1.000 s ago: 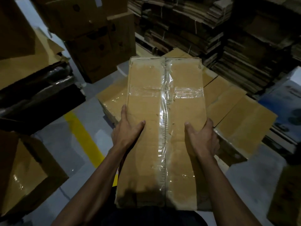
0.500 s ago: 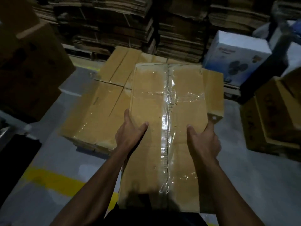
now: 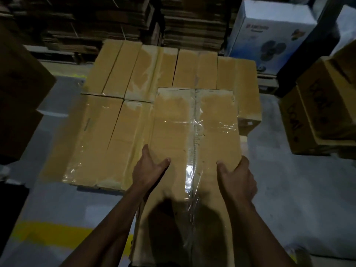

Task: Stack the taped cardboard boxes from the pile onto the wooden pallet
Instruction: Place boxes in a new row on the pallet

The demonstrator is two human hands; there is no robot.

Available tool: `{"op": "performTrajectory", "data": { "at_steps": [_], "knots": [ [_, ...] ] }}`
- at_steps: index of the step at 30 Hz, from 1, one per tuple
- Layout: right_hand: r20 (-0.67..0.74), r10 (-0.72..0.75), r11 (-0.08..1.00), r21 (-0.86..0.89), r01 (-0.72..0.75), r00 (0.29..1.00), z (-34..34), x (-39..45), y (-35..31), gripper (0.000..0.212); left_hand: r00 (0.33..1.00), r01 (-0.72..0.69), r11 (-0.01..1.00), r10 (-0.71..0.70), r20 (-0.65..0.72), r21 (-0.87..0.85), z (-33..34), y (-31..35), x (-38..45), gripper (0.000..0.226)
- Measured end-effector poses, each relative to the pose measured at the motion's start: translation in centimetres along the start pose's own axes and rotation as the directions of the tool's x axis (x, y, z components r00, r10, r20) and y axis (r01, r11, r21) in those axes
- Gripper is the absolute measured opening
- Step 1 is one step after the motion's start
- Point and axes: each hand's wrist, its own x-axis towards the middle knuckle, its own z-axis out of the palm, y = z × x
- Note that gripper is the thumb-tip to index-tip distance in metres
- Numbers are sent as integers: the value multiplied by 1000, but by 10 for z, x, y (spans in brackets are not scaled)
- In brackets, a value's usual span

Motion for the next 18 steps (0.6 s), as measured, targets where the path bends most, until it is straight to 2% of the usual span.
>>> {"op": "performTrajectory", "data": {
  "at_steps": [6, 11, 18],
  "knots": [
    [97, 58, 998, -34, -55, 994, 54, 55, 26, 80, 998, 58, 998, -57, 39, -28, 50, -24, 50, 103],
    [103, 111, 993, 20, -114, 988, 99, 86, 48, 96, 999, 44, 998, -43, 7, -41, 89, -43, 92, 80],
    [106, 148, 984, 85, -158, 983, 151, 127, 66, 93, 1000, -10, 999, 10, -11, -47, 132, -73, 145, 65]
  ]
}}
